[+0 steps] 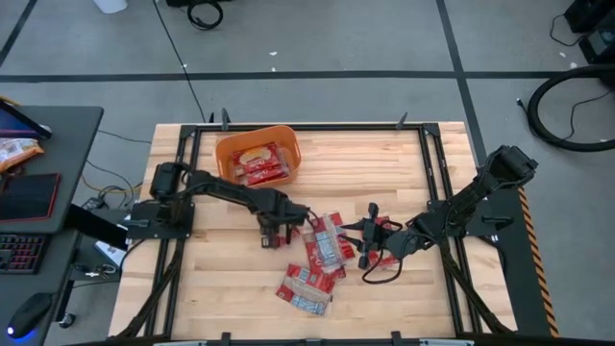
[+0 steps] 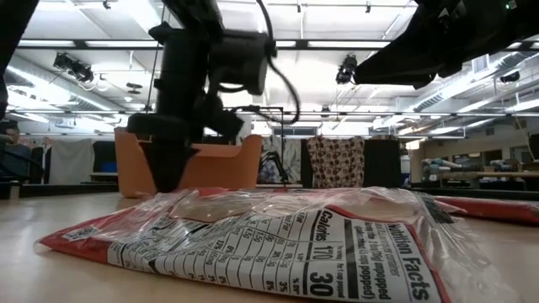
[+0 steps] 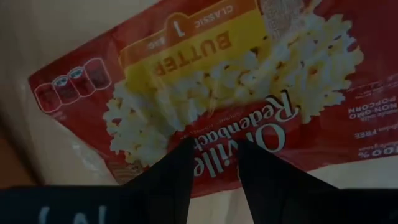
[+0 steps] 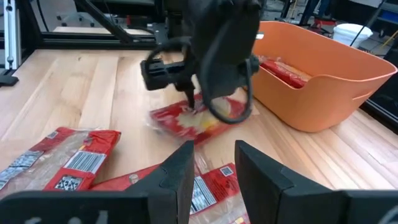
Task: Sort popcorn bags into baskets
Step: Put the red popcorn bag into the orange bin
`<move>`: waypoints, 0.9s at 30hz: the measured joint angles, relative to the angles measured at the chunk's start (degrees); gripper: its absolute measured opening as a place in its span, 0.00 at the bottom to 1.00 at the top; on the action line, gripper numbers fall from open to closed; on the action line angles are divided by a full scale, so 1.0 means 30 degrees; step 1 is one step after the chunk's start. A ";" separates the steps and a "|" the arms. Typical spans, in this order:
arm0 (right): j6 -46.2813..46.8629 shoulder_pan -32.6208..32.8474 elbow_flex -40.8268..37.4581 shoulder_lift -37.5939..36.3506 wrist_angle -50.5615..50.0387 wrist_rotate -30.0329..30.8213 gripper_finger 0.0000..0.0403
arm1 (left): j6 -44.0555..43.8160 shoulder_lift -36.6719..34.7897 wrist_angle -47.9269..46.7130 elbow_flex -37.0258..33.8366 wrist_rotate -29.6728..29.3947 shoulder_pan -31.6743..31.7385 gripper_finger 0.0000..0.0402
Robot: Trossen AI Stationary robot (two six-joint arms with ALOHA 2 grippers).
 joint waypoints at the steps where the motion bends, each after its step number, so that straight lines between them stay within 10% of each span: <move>1: -0.0005 0.0000 0.0000 0.0000 -0.0007 -0.0004 0.30 | -0.0904 0.0013 -0.0412 0.0007 0.0034 0.0106 0.32; 12: 0.0038 0.0000 0.0000 0.0000 0.0002 -0.0052 0.30 | 0.0094 -0.0351 -0.2228 0.2397 -0.0035 -0.1229 0.32; 21: 0.0010 0.0000 0.0000 0.0000 0.0000 -0.0128 0.30 | 0.2315 -0.0358 -0.2319 0.0319 -0.8718 -0.4855 0.35; 27: 0.0033 0.0000 0.0000 0.0000 0.0033 -0.0128 0.30 | 0.2459 -0.0373 -0.2003 -0.1436 -0.8701 -0.5978 0.47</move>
